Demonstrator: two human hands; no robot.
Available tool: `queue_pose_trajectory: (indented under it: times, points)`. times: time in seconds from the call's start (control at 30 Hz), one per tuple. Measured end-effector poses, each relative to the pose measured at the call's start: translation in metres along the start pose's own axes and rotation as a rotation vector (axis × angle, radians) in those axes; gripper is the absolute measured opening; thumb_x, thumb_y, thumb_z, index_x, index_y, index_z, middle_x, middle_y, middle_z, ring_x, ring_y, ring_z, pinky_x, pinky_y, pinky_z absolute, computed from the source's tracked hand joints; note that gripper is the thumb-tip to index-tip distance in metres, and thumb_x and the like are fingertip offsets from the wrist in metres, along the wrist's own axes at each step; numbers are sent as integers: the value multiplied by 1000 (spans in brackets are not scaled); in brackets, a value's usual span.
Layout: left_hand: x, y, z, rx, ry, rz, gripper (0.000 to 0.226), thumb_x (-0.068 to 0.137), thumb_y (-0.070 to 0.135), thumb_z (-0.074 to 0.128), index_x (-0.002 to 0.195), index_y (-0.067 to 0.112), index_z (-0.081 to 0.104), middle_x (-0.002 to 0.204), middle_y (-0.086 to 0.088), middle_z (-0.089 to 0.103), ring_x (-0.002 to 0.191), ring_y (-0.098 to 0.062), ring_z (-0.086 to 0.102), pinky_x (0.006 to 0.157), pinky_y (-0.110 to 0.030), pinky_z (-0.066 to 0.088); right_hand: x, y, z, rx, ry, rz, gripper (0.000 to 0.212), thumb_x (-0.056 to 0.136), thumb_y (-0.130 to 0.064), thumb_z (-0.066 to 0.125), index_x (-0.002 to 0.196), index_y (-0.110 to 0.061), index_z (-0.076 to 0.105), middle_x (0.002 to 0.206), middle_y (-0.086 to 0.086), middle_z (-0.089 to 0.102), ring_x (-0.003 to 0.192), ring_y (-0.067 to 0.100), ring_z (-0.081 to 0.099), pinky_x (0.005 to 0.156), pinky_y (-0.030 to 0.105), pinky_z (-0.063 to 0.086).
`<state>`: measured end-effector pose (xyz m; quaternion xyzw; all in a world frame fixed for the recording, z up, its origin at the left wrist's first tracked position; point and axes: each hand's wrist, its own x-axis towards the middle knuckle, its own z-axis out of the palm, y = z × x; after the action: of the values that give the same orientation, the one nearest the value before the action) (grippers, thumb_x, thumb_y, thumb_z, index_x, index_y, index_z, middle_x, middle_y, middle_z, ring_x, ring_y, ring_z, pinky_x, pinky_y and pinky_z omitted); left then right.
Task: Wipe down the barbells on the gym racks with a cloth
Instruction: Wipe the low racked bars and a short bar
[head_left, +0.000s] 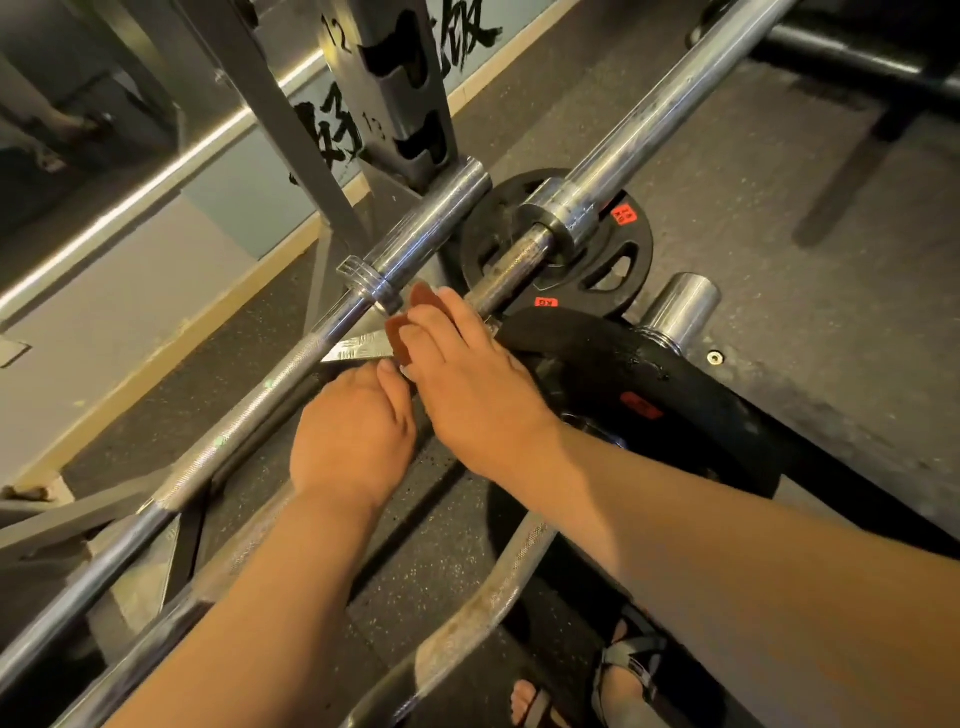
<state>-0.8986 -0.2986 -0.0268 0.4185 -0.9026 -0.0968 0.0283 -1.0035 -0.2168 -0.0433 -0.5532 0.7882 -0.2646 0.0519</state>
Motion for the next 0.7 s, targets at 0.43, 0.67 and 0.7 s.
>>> queue_pose_trajectory:
  times: [0.43, 0.67, 0.7]
  points:
    - [4, 0, 2, 17, -81, -95, 37, 108, 38, 21, 90, 23, 49, 94, -7, 61, 81, -28, 59, 66, -37, 44, -5, -9, 5, -11, -45, 61, 60, 94, -19, 35, 153, -8, 34, 159, 10, 32, 155, 37, 8, 118, 49, 37]
    - [4, -1, 2, 61, -100, -98, 31, 109, 35, 25, 94, 21, 49, 104, -9, 63, 81, -30, 58, 63, -36, 37, 29, -14, 3, -153, -103, 132, 56, 102, -48, 41, 140, -7, 48, 150, 15, 41, 153, 35, 15, 127, 48, 7]
    - [3, -1, 2, 66, -101, -100, 27, 109, 35, 26, 93, 23, 45, 103, -9, 63, 76, -28, 54, 61, -36, 37, 30, -15, 0, -165, -108, 142, 57, 102, -49, 40, 141, -7, 47, 150, 14, 40, 153, 35, 14, 127, 48, 4]
